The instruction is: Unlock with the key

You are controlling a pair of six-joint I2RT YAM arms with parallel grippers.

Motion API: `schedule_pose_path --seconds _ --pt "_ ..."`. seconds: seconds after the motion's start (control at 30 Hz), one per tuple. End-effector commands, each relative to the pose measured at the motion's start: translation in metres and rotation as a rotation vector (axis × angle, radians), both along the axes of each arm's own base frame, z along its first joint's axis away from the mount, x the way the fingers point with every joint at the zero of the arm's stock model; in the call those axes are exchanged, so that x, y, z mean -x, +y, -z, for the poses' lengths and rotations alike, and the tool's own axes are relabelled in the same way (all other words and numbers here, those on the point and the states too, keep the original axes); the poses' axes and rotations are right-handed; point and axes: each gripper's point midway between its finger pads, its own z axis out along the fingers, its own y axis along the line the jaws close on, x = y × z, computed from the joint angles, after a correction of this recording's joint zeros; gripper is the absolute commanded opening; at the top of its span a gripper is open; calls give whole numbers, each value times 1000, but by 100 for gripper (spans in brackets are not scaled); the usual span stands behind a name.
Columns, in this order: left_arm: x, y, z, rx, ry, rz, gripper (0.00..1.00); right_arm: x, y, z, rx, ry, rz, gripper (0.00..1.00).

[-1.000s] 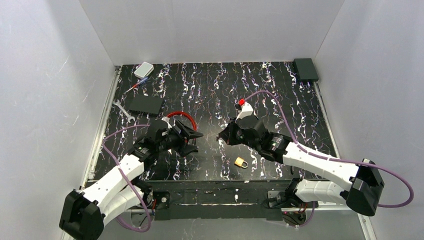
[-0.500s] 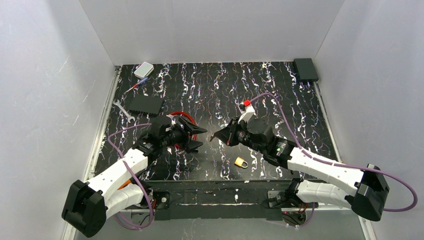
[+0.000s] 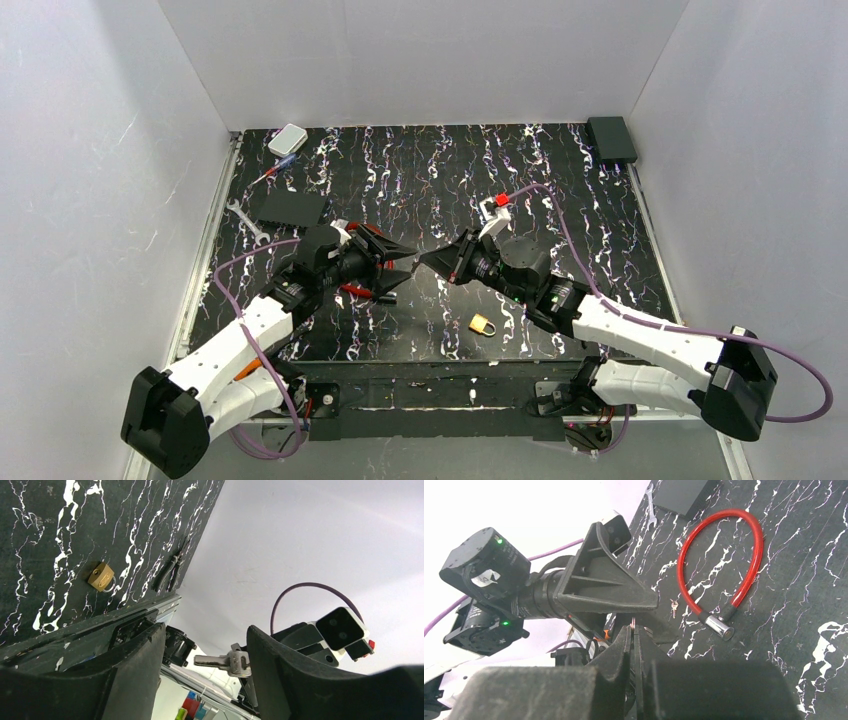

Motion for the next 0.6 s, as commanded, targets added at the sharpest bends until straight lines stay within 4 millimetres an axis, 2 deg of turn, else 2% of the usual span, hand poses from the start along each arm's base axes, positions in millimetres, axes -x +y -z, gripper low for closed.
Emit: schedule_pose_path --seconds 0.0,0.57 --pt "-2 -3 -25 32 -49 3 58 0 8 -22 -68 -31 -20 1" --pt "-2 -3 -31 43 -70 -4 56 2 14 -7 -57 3 -40 1"
